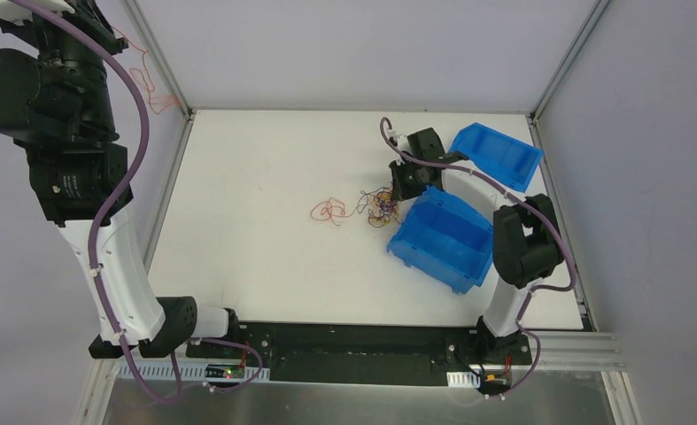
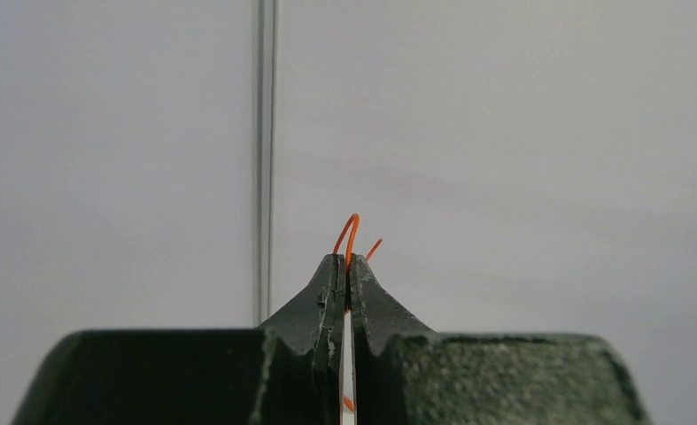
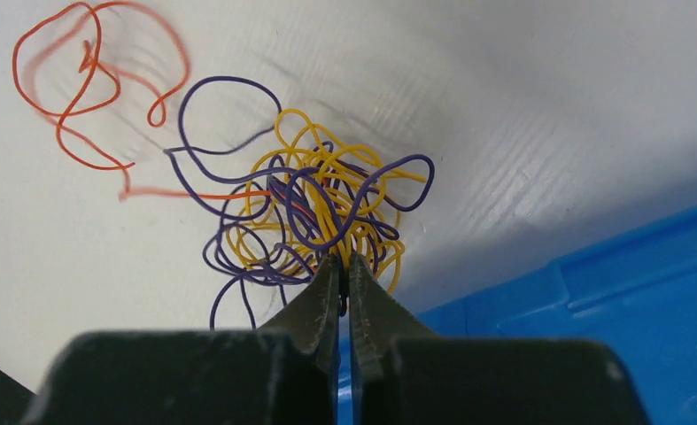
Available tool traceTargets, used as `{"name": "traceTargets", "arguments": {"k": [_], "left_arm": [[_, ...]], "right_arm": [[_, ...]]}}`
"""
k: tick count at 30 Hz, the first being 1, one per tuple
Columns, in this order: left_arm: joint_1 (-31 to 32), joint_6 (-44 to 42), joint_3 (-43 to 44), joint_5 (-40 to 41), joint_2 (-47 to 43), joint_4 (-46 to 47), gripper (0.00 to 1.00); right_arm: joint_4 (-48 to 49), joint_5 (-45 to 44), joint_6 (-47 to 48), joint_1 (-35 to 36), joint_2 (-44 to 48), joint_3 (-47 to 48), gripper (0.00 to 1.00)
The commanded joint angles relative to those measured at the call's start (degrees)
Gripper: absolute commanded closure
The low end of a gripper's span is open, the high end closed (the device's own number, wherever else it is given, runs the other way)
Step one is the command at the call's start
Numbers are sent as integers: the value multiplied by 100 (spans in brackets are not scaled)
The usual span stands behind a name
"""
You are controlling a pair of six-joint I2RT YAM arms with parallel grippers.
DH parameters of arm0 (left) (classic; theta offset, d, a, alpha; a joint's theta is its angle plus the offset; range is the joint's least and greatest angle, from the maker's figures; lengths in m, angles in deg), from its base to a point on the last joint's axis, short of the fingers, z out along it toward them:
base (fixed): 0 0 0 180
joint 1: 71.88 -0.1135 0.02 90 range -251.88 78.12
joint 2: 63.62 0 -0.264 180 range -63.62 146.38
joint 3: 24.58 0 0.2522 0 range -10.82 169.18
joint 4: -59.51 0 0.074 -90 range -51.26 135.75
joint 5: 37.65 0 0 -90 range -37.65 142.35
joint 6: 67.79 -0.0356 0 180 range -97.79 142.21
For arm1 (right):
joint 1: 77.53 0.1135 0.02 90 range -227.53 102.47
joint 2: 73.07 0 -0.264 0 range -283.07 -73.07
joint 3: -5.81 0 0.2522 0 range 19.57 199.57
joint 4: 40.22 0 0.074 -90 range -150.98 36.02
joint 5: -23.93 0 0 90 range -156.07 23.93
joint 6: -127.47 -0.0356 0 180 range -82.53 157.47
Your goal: Untangle the cables
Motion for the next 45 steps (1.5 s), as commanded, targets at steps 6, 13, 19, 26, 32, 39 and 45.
{"name": "traceTargets", "arguments": {"k": [6,13,19,26,32,39,45], "left_arm": [[-1,856,-2217,-1542,-949,620,100],[0,1628,-3243,-2682,-1282,551,100],[8,3113,-3986,-4730,-1145,714,100],[66,5061,-5079,-5726,-1074,2414,100],[171,5648,-5185,-5982,-943,2999,100],[320,5905,-5278,-6098,-948,3172,100],[332,6282,-5394,-6150,-941,3447,100]], "right_arm": [[139,694,-429,15,-410,1826,100],[-84,2276,-825,147,-501,2845,24],[282,3071,-1157,206,384,2174,13],[807,2904,-1202,942,1486,1703,7],[1165,2119,-865,1494,1302,1928,7],[1346,1579,-473,1969,746,2397,12],[1548,1010,-331,2078,592,2478,24]]}}
